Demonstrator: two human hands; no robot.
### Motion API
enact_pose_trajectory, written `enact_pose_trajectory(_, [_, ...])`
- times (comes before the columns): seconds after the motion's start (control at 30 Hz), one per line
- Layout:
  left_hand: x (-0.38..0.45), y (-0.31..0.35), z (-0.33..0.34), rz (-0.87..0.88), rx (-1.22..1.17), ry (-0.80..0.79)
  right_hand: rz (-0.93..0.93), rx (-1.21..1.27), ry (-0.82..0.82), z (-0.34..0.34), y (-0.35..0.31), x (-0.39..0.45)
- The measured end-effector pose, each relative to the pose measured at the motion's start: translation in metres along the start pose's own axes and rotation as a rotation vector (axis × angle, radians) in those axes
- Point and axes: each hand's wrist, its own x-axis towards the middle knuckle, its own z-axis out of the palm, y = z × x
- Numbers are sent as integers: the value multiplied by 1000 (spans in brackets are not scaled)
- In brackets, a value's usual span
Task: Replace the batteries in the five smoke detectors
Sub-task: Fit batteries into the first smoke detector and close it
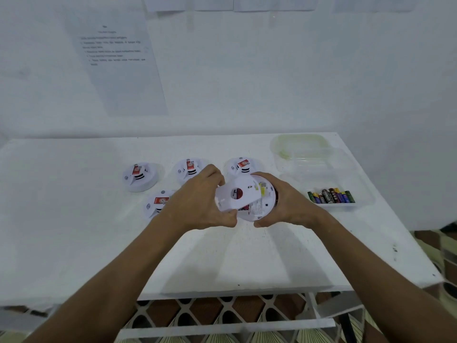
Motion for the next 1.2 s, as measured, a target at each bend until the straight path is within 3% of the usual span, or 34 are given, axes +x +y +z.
enact_pose_trajectory(0.23, [-23, -36, 23, -172, -150, -11, 32, 84, 92, -11, 6, -20])
enact_pose_trajectory(0.4, [-30, -35, 49, -186, -111, -172, 49, 94, 124, -22, 9, -39])
enact_pose_trajectory(0.7, [-15, -27, 81, -309, -59, -263, 26, 77, 0, -55, 14, -41])
enact_pose_trajectory(0.77, [-8, -16, 77, -327, -93, -218, 4, 87, -28, -66, 14, -39])
enact_pose_trajectory(0.9, [26, 41, 50, -281, -350, 34, -43, 78, -56, -97, 13, -37])
enact_pose_trajectory(1.03, [64, 99, 32, -178, -508, 0, -86, 52, -74, -128, 15, -34])
enact_pose_trajectory(1.2, [97, 132, 44, -115, -393, -23, -109, 100, -60, -160, 29, -39])
